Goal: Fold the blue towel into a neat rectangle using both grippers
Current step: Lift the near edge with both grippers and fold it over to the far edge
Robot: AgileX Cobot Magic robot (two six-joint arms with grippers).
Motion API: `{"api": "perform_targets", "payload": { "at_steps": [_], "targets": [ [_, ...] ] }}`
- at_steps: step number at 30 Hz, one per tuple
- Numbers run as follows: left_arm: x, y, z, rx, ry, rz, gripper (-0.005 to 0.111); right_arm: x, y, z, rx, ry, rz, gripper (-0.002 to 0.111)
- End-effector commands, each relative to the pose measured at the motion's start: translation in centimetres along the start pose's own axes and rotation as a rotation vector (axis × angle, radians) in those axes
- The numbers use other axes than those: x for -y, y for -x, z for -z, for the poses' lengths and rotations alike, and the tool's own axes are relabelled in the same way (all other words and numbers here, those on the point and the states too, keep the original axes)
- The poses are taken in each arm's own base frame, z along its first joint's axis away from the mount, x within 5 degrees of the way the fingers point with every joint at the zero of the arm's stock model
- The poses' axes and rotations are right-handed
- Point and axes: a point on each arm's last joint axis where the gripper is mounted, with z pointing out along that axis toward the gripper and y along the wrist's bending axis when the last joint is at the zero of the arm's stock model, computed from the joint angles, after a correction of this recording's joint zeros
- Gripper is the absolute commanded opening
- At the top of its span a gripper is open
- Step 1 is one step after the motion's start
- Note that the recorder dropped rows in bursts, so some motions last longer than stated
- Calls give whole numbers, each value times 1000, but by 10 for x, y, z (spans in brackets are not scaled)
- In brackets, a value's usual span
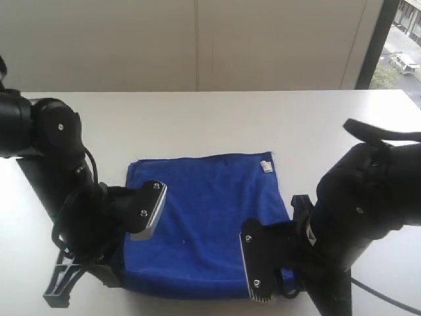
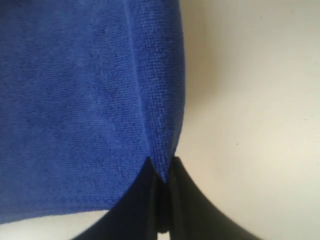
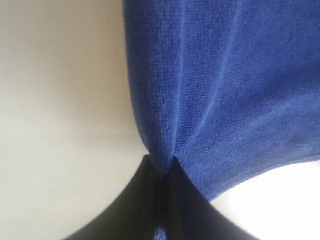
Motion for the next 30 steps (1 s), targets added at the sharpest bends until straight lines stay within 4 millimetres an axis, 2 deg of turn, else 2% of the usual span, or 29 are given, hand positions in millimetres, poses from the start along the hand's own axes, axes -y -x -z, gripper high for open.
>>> {"api": "perform_targets", "payload": {
  "at_steps": [1,6,14,23,27,30],
  "targets": [
    [14,3,23,22,38,-20,0,-3,3,25,31,-39,-53,0],
    [14,1,33,-1,105,-45,0,10,6,40,73,-153,-132,0],
    [-3,-5,36,-56,298,22,0,36,5,51,88,-412,-267,0],
    [-31,4,50,49,634,-2,0,59,3,36,55,-505,-312,0],
    [-41,-2,48,57,683,18,0,71,5,30,68,-526,-315,0],
    [-51,-14,39,32,662,58,0,81,5,25,72,-533,-329,0]
  ]
}}
